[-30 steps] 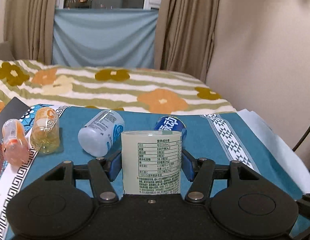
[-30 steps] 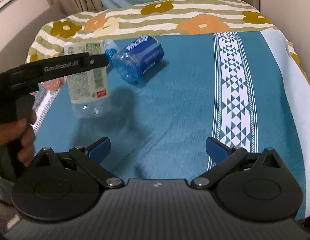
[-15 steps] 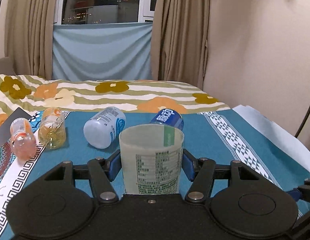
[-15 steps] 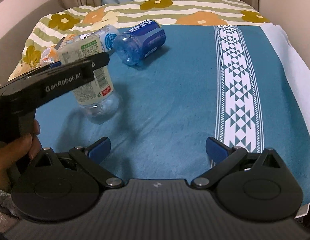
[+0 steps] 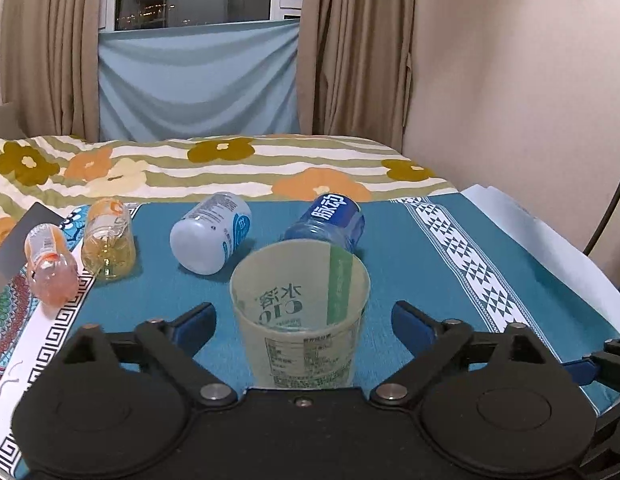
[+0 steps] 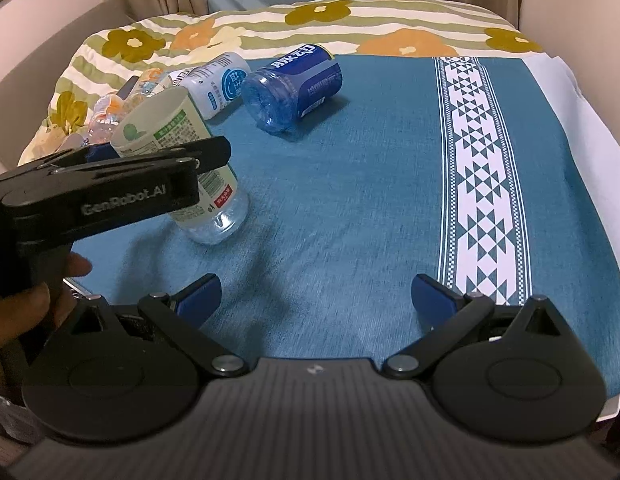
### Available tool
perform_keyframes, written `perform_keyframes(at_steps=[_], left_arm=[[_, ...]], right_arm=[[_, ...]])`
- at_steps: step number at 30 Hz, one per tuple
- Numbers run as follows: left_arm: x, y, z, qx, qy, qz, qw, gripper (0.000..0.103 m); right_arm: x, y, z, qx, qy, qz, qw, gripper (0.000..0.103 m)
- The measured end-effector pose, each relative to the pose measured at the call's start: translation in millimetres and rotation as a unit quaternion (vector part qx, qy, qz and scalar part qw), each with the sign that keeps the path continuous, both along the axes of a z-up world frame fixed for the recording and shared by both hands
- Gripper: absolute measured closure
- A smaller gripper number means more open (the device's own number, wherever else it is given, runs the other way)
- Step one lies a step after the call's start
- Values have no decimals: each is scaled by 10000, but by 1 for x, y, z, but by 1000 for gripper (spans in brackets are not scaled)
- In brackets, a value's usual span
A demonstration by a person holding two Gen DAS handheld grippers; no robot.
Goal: Flip cup upright
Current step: 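Set the upright cup on the cloth and open the left tool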
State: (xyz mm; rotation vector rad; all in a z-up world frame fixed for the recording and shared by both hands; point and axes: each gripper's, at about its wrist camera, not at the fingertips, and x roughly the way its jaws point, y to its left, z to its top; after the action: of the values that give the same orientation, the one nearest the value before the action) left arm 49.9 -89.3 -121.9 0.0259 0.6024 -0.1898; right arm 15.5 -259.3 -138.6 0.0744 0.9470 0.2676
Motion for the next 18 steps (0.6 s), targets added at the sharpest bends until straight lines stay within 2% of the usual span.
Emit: perform_keyframes(at_steps=[10,18], left_arm=[[-4,9,17,-34,194,-41,9998,6],[-31,35,71,30,259,-38,9997,5]], right_arm=[[-6,1,8,-84,-7,-13,10000,0],[-21,9,48,-353,-143,29,9993,0]])
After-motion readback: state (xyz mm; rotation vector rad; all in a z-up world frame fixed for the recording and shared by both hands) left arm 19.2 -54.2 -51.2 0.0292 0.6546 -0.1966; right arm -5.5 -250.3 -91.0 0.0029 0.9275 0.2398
